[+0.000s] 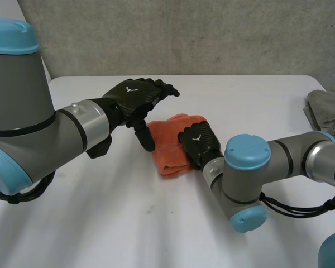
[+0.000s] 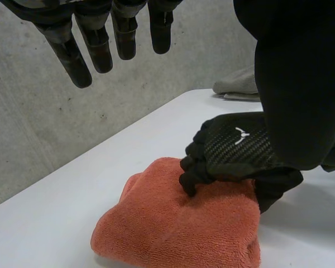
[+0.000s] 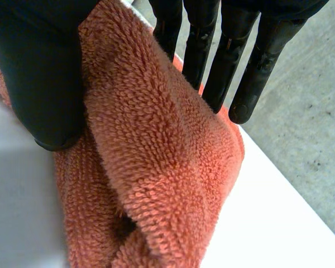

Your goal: Fold the laundry.

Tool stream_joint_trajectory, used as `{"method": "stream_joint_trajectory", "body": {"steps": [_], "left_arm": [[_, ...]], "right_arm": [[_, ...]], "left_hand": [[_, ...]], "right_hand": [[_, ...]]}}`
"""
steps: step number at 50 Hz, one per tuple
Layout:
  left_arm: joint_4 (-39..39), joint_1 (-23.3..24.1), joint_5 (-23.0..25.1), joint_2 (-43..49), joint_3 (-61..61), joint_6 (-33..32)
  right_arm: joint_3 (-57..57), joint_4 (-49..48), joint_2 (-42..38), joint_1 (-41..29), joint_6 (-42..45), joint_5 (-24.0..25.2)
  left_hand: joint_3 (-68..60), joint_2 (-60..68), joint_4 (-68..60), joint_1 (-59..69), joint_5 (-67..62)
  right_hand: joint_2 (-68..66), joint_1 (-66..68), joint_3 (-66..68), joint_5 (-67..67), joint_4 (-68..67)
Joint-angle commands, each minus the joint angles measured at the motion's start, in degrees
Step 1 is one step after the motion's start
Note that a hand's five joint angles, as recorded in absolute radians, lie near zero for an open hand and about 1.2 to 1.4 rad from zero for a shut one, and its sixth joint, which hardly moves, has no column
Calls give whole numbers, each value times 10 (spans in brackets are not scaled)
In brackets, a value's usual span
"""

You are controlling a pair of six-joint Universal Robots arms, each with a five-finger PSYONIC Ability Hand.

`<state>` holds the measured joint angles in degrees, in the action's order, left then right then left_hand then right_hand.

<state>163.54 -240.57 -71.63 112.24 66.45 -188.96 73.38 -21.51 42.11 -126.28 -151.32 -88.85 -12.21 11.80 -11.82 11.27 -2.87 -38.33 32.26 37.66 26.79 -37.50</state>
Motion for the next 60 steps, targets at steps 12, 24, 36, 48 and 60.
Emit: {"method": "stream_joint_trajectory", "body": {"steps": [12,24,36,48,60], "left_arm": [[1,4,-1,2,3,3],[1,18,5,-6,7,0],[17,69,9,3,0,-3],[61,82,29,33,-30,10],[61,78,27,53,-32,32]], "right_arm": [[-8,9,-14,-1,0,0],[10,17,59,48,16,14],[75,7,86,196,121,98],[91,12,105,325,160,209],[-126,3,61,343,108,229]], "left_hand": [[-30,35,-34,40,-24],[-22,26,-26,32,-15],[-7,11,-11,16,0],[-5,9,-9,15,1],[-7,11,-11,16,0]], "right_hand": [[-417,477,423,432,-425],[-417,477,423,432,-425],[-417,477,423,432,-425],[-417,477,423,432,-425],[-417,477,423,432,-425]]}}
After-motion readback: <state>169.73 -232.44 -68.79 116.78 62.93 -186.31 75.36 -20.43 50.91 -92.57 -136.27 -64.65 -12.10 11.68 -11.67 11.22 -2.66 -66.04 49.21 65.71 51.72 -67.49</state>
